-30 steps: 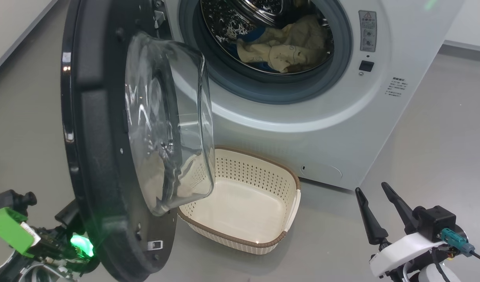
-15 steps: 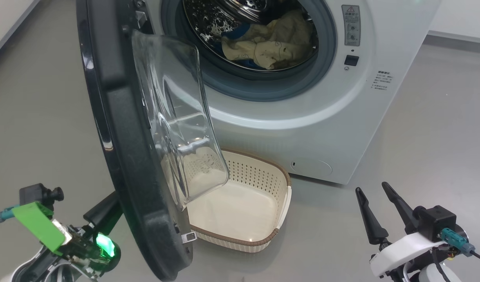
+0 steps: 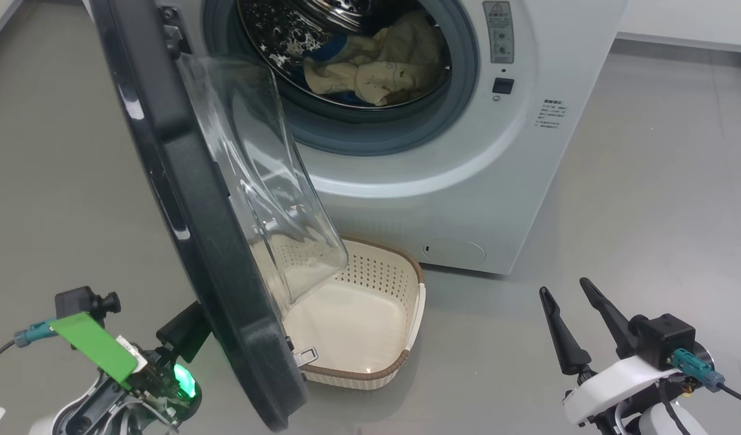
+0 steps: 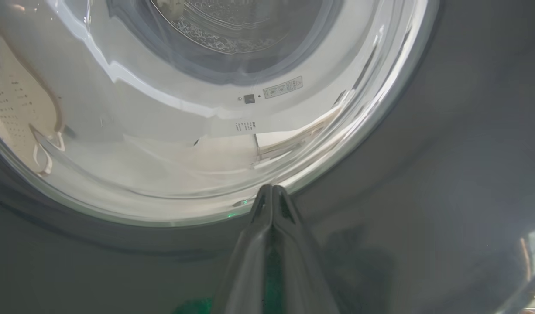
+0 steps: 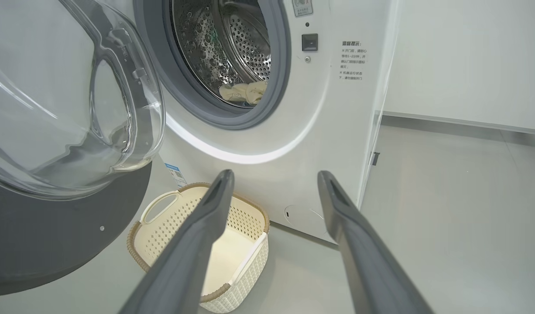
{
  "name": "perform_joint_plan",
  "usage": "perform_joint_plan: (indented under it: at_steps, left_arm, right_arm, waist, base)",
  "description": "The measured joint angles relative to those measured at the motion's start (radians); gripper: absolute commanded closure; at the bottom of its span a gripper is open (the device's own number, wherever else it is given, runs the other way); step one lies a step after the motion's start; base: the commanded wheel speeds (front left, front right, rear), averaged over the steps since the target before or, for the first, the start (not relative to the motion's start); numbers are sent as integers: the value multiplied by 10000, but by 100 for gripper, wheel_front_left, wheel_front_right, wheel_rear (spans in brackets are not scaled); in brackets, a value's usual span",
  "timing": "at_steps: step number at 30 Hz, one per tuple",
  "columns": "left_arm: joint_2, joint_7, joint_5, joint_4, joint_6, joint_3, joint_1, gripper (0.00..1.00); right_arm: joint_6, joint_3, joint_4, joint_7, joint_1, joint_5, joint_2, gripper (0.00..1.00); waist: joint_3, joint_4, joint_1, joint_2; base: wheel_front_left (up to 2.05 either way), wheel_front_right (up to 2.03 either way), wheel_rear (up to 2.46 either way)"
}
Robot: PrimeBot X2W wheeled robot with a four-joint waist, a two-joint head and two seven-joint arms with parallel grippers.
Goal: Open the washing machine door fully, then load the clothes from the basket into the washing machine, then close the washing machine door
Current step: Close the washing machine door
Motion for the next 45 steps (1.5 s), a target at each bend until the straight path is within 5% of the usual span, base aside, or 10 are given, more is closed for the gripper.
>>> perform_joint_plan:
  at_steps: [25, 45]
  left_arm:
    - [36, -2341, 688, 493, 2, -901, -752, 100]
    - [180, -3519, 1321, 1304, 4, -1066, -1560, 100]
  right_arm:
    - [0, 46, 42, 0, -92, 0, 146, 0]
    - [0, -58, 46, 0, -136, 2, 284, 0]
  waist:
    - [40, -2328, 0, 0]
    - [56, -3478, 0, 0]
  base:
    - [0, 0, 0]
    - [0, 0, 0]
